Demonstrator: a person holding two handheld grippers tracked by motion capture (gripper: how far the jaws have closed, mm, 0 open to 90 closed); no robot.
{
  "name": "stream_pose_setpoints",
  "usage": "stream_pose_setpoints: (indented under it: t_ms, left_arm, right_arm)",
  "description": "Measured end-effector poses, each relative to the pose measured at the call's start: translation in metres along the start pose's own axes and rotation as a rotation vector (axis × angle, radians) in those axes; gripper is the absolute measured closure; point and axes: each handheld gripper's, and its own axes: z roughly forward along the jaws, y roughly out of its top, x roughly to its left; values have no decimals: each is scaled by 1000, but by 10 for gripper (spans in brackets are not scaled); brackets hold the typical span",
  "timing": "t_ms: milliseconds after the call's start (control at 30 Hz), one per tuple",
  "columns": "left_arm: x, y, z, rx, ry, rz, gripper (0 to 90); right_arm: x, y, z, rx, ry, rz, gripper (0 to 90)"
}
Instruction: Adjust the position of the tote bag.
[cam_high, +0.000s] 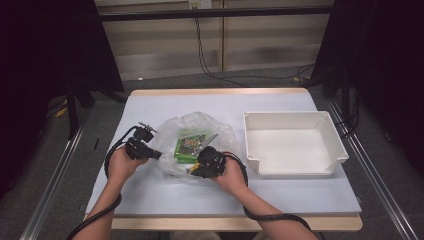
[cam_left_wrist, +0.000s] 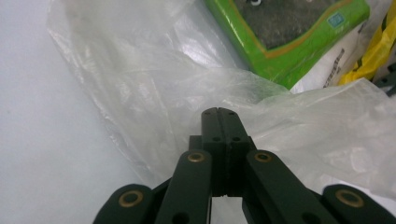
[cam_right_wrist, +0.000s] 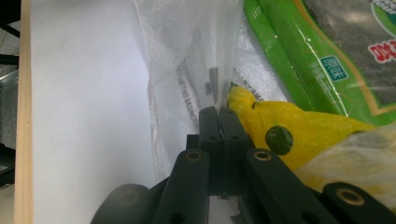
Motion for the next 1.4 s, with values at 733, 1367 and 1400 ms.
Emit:
stream_pose_setpoints:
  t_ms: [733,1367,1400]
  left_arm:
    - [3,-10,-3,-71,-41,-25,832]
    - [7,5,-26,-139,-34,-28,499]
    - [7,6,-26,-150,-38,-47,499]
  right_arm:
    - [1,-4,-2,-5,-14,-3,895]
    - [0,-4,-1,-5,-6,-2,896]
    - [0,-4,-1,-4,-7,-2,896]
